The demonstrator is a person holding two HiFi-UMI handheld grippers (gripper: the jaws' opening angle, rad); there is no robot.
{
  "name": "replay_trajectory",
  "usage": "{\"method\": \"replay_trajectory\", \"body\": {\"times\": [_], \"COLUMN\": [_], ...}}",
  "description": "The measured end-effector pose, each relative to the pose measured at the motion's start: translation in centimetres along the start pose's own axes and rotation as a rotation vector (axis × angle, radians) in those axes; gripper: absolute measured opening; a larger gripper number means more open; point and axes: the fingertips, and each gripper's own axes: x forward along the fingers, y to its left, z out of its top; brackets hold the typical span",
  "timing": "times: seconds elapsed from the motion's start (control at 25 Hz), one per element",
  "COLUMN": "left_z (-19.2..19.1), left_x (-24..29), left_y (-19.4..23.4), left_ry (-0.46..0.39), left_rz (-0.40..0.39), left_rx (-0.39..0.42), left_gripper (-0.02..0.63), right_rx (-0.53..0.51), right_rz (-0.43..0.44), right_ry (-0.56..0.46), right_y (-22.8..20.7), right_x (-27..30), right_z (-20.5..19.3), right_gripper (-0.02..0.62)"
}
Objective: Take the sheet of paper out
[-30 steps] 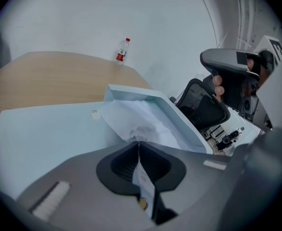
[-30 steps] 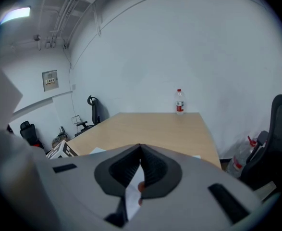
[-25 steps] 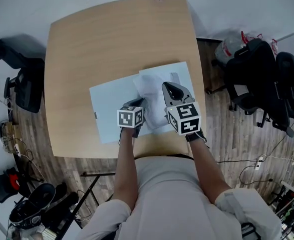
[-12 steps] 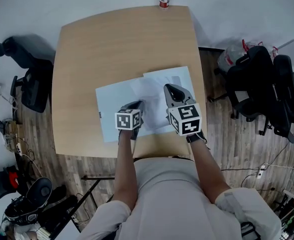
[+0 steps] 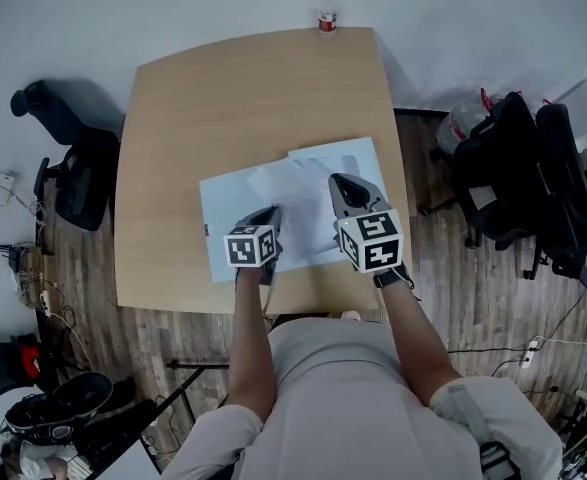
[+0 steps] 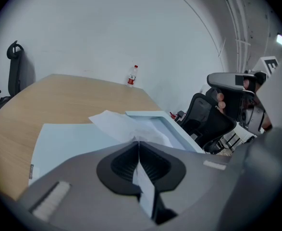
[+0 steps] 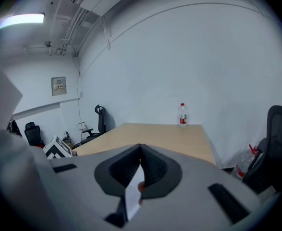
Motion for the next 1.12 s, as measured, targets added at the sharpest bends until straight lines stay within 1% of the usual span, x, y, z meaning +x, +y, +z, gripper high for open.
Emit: {"method": "replay_trajectory", "body": {"times": [0.24,0.44,0.68,0.92,1.12], "left_z": [-0.1,0.5,2.9,5.7,7.1], "left_x": [-2.1,-4.6,-8.9,-13.9,-16.9], "left_y": [-0.6,-1.5,-3.4,-5.5,-9.1], "left_ry": [-0.037,-0.084,-0.192,-0.319,-0.404], "left_rz": [0.048,0.074,0.117,0.163,0.149], "left_rx": [0.010,0.004,0.019,0.051,0.109], "left_gripper": [0.017,0.017,0.017,0.017,0.017], "right_rx": [-0.004,0.052,0.052,0.019,-0.008], "right_rz": [-0.012,-0.007,-0.005,0.017,0.015], "right_ry": [-0.028,-0.068,-0.122,-0.167,-0.221], "right_y": [0.1,0.3,0.7,2.1,2.4], "right_x": [-2.4,-4.8,-7.9,-10.5,-13.0], "right_z": [0.5,1.3,2.4,3.8,4.2], "right_gripper": [0.012,0.012,0.011,0.011,0.011]}}
